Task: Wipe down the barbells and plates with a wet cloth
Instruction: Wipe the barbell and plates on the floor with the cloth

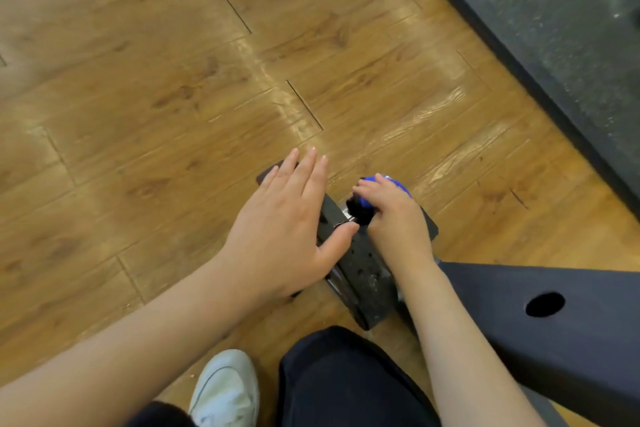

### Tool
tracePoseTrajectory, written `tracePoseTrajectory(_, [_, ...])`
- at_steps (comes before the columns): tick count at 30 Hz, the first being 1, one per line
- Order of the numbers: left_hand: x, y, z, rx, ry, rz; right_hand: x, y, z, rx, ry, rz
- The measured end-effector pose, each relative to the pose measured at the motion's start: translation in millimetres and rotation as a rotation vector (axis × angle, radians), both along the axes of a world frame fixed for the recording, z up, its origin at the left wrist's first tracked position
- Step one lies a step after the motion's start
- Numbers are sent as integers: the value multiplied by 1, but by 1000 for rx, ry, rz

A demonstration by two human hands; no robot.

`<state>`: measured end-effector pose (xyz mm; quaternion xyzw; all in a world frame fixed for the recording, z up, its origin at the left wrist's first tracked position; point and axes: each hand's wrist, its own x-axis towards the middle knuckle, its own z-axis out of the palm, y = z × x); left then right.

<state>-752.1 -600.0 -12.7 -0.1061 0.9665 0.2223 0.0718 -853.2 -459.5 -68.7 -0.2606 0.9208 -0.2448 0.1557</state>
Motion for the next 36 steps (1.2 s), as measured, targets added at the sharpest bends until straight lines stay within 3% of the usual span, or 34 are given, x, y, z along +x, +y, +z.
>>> tracePoseTrajectory(5, [2, -2, -8, 23, 33, 13, 1, 0, 7, 174, -153, 242])
tracePoseTrajectory(11, [2, 2, -7, 22, 37, 22, -3, 1, -5, 67, -27, -62])
tracePoseTrajectory(16, [-17, -3, 6, -25, -59, -4, 0, -5, -3, 160, -121, 293])
tracePoseTrajectory(22, [-29, -4, 4, -87, -123, -51, -1, 2, -3, 81, -42, 18])
tracePoseTrajectory(28, [-45, -4, 1, -51, -181, -114, -4, 6, -14, 102, -133, 328])
tracePoseTrajectory(33, [-38, 0, 0, -35, -141, -89, 5, 13, -20, -61, 1, 60])
tracePoseTrajectory(36, [-40, -4, -2, -7, -107, -50, -4, 0, -17, -106, -28, 80])
